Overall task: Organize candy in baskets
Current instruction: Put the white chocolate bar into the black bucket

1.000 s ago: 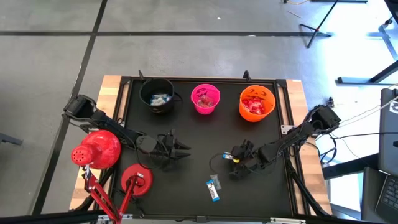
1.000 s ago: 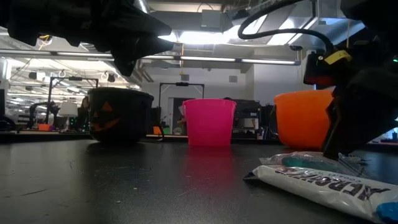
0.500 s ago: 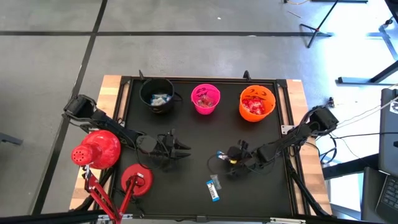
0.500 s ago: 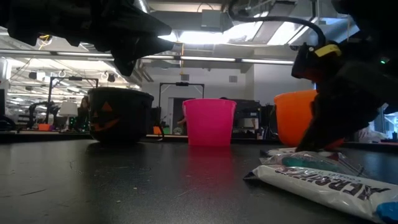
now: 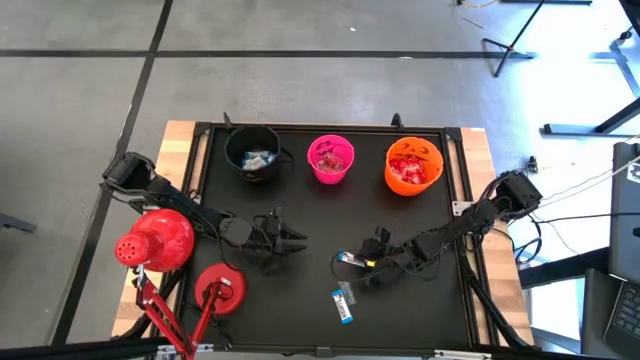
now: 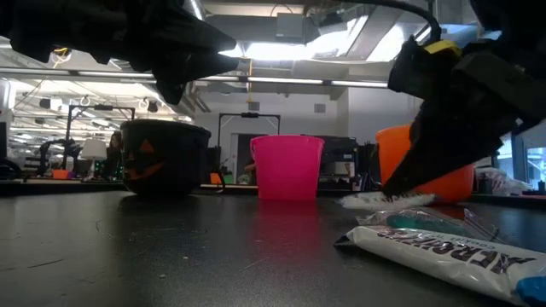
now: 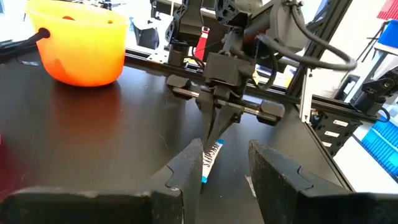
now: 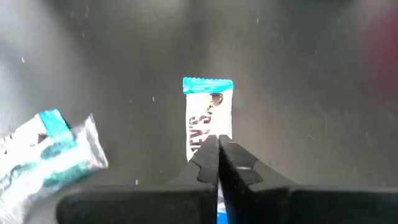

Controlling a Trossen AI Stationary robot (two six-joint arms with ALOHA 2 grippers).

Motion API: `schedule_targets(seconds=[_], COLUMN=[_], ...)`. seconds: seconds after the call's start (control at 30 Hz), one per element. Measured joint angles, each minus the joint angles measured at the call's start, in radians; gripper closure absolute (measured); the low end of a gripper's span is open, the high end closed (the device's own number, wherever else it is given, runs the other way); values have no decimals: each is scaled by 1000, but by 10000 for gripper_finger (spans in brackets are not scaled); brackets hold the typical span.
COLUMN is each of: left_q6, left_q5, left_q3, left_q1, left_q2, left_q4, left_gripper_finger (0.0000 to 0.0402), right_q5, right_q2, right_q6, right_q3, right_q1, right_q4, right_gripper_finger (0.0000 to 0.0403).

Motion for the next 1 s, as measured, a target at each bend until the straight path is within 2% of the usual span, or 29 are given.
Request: schedule_targets(seconds=[0.33, 0.67, 0.77, 1.0], left_q6=[-5, 7, 92, 395], left_q5=[0, -13, -2, 49], left_q3=[0, 0, 0, 5], left_q1=[0, 0, 0, -19], left_q2=[0, 0, 0, 0], left_q4=[-1, -1, -2, -9], left_gripper_finger=[282, 282, 282, 282], right_q5=[-6, -36, -86, -195], right_q2=[-2, -4, -4, -4], right_q6=[-74, -208, -223, -228], right_q3=[1, 3, 4, 5], right_q1=[-42, -112, -135, -165], right_q4=[118, 389, 436, 498], right_gripper_finger=[402, 403, 403, 403])
